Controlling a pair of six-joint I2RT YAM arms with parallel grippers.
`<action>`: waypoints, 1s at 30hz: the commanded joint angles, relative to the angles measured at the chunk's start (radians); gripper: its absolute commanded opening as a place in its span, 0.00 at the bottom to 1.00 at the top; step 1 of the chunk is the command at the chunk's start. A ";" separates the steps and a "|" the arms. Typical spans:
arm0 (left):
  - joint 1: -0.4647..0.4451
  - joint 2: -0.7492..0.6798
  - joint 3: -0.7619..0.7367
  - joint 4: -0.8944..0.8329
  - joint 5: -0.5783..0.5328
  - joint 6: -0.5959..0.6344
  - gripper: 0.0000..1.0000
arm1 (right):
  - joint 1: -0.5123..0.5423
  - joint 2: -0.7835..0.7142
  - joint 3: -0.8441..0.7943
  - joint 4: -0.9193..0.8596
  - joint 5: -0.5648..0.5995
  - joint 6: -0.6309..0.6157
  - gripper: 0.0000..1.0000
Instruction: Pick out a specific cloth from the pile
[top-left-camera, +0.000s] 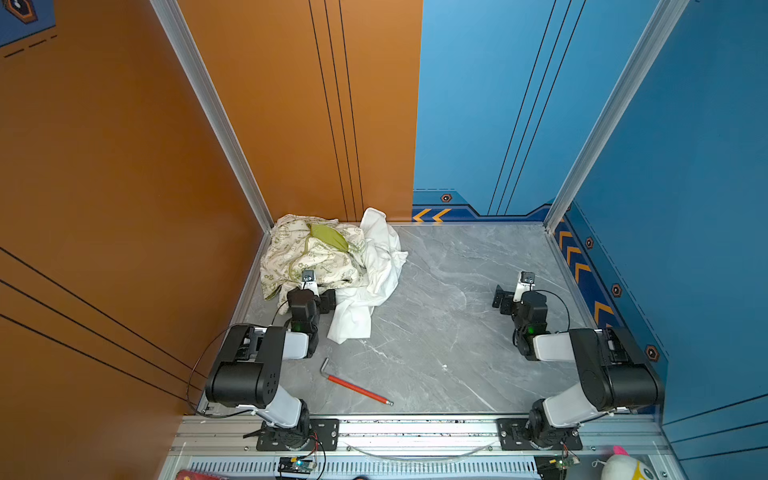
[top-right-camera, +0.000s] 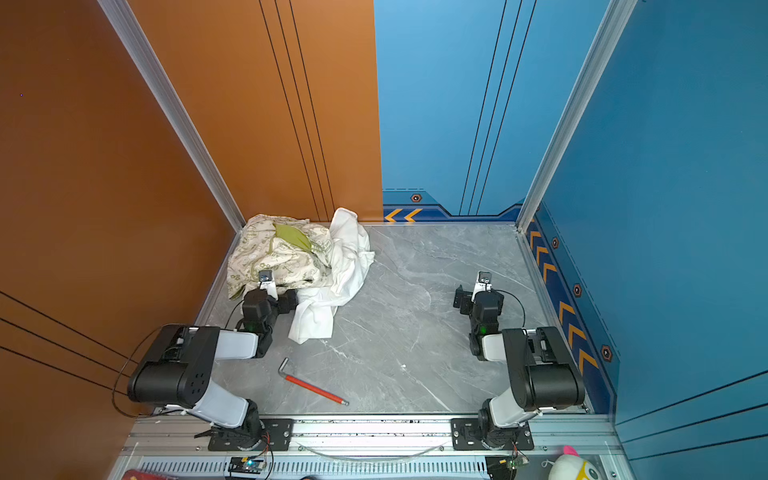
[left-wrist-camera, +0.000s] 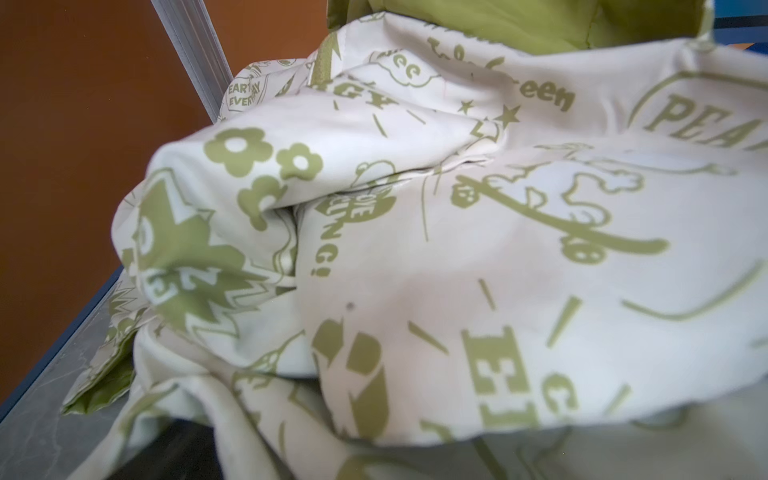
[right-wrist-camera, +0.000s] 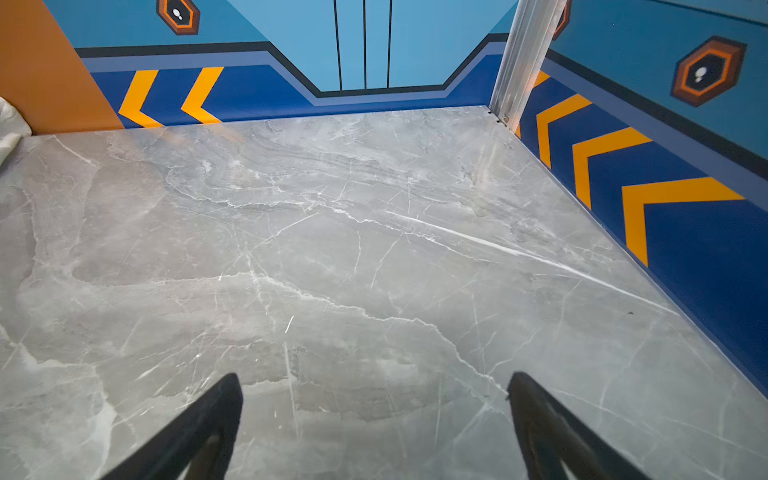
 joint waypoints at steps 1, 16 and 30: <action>0.001 0.005 -0.004 0.013 0.008 0.014 0.98 | -0.003 0.005 0.016 0.013 -0.007 -0.015 1.00; 0.001 0.006 -0.002 0.013 0.007 0.015 0.98 | -0.004 0.005 0.015 0.013 -0.007 -0.015 1.00; 0.002 0.006 -0.002 0.013 0.009 0.013 0.98 | -0.015 0.005 0.020 0.004 -0.029 -0.009 1.00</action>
